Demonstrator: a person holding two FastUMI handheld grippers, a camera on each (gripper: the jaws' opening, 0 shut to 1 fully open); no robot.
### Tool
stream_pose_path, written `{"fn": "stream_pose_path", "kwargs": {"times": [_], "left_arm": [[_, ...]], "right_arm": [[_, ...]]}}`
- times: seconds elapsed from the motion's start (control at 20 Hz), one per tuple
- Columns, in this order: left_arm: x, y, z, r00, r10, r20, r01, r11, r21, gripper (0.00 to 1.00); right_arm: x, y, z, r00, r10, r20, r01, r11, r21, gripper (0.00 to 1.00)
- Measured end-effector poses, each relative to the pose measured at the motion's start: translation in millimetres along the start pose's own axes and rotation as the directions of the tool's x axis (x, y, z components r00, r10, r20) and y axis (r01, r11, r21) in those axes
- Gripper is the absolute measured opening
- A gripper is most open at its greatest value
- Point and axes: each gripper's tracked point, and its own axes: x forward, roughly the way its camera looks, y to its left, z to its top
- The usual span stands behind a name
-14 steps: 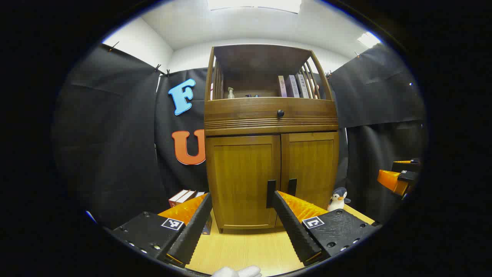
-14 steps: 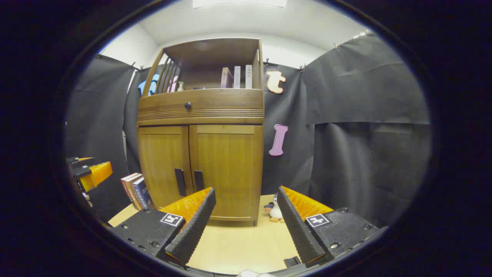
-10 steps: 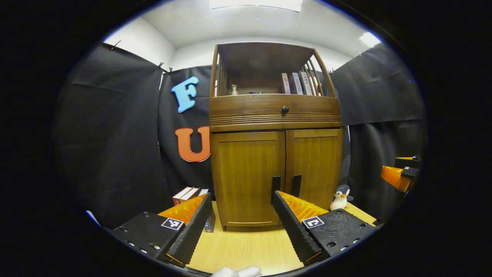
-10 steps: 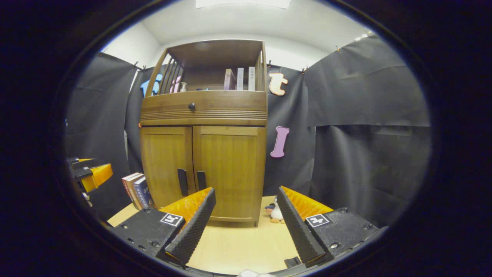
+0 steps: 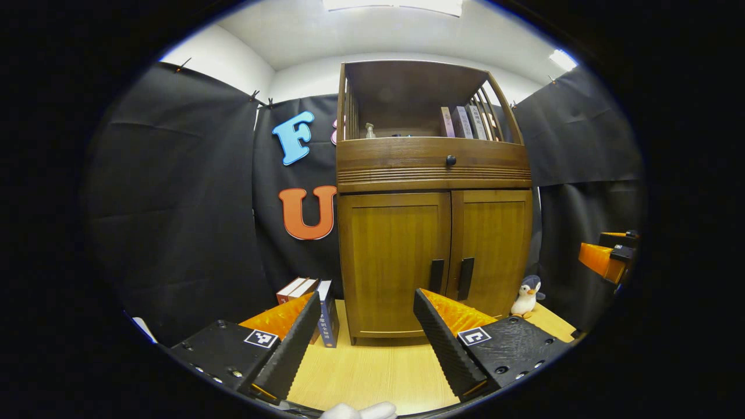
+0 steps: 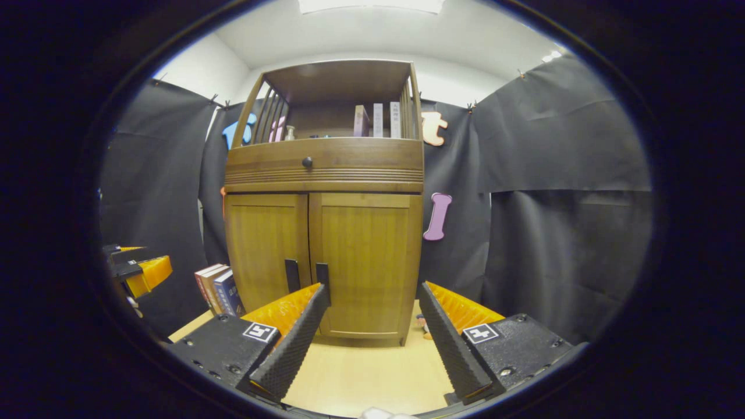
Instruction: Open the right door of the double-door shoe cabinet with the right hand, and open the left door with the left hand.
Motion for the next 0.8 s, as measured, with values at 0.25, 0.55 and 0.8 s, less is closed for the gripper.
{"fn": "stream_pose_path", "kwargs": {"times": [0.25,0.55,0.8], "left_arm": [[-1,1,0,1.0,-0.009,-0.003,0.009,1.0,0.014,0.96],[-10,6,8,1.0,-0.016,0.014,0.016,1.0,0.011,1.0],[-20,12,8,1.0,-0.011,0.016,0.011,1.0,-0.004,0.96]], "right_arm": [[15,0,-11,1.0,-0.007,-0.018,0.007,1.0,-0.016,1.0],[44,13,-35,0.999,0.013,-0.03,-0.014,0.999,-0.043,1.0],[87,38,-62,0.997,0.057,-0.051,-0.06,0.997,-0.052,1.0]]}}
